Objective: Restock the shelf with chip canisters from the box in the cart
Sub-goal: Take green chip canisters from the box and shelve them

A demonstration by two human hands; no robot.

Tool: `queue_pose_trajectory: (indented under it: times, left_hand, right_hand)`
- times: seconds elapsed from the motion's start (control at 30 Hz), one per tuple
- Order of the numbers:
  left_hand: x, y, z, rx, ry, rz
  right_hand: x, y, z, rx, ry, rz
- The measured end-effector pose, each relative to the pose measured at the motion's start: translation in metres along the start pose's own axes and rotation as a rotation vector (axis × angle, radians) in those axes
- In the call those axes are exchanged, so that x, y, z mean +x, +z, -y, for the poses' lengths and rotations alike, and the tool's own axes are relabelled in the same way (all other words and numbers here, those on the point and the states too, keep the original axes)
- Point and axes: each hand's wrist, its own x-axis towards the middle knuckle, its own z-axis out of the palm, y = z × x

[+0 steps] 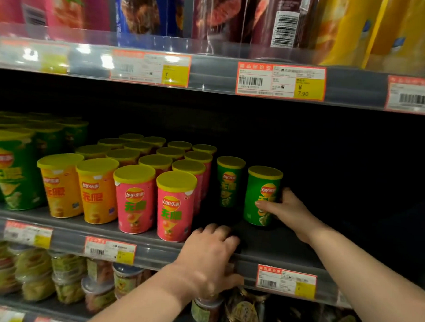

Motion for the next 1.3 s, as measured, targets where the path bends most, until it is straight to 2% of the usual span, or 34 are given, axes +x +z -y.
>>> queue_pose_trajectory:
  times: [0.37,0.97,1.13,1.3]
  left_hand:
    - [0.0,0.002,0.001,0.007,-0.003,-0.035]
    - [0.0,0.006,0.001,0.007,0.008,-0.072]
    - [-0.001,0.007,0.0,0.016,0.007,-0.072]
    - [-0.002,0.005,-0.001,0.036,0.006,-0.064]
  right_hand:
    - [0.026,0.007,-0.004,-0.167,0.087,-0.034]
    - [0.033,0.01,-0.002,-0.218,0.129,-0.075]
    - [0.026,0.008,-0.006,-0.298,0.125,-0.083]
    - [0.01,0.002,-0.005,-0.548,0.09,-0.051]
